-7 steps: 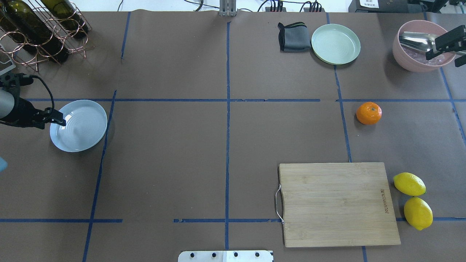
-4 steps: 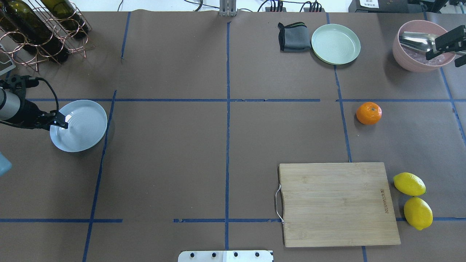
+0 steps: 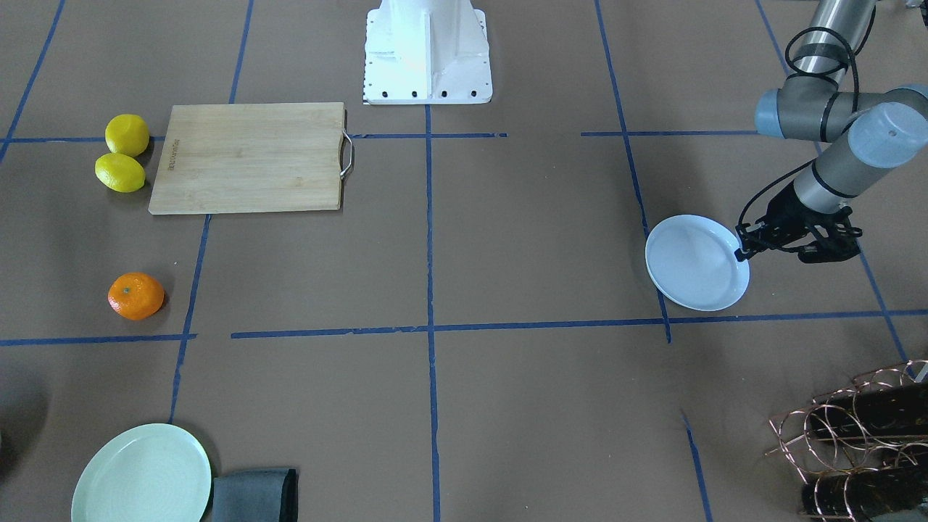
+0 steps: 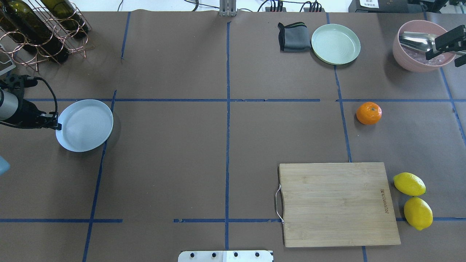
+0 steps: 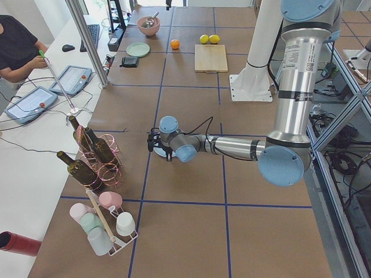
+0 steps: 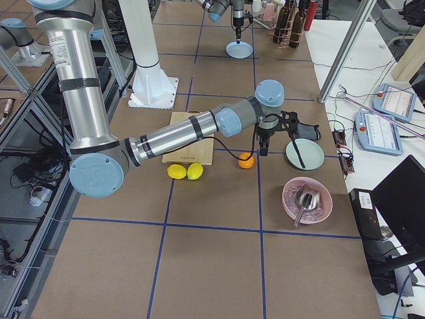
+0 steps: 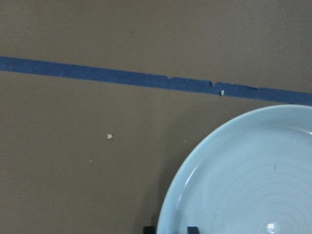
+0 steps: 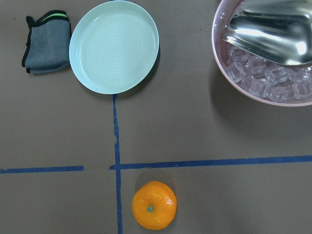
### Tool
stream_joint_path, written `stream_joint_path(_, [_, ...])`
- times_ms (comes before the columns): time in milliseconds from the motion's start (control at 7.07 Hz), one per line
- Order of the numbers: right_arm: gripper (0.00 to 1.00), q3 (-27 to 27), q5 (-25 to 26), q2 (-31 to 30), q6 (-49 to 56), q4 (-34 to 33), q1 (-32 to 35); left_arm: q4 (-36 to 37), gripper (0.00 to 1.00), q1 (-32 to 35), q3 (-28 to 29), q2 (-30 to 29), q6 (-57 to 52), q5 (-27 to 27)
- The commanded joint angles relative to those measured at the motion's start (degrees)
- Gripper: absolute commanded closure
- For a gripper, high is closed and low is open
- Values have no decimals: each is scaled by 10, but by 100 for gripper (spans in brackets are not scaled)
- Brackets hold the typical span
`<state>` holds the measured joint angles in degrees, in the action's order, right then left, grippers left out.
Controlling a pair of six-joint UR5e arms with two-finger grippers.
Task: Pick orange to plate
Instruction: 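Lower the left gripper to the light blue plate's rim and grasp it, then slide the light blue plate with the left gripper toward the table center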
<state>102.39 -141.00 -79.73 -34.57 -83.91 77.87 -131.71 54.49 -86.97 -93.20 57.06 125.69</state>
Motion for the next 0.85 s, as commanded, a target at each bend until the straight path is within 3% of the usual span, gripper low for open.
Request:
stream_joint_path(0, [0,-2,1,0,0,-1,0,62,100,17,-50,-4,0,40])
stream_joint_path(142, [0,-4,4,1,0,-1,-2,140,100,58,-75,-50,0,76])
stream_joint_path(425, [0,-6,23,4,0,-1,-17,297,100,62,-86,-190,54,77])
stream_joint_path(708, [0,-5,22,5,0,2,-19,290,100,-54,-64,-288,235,58])
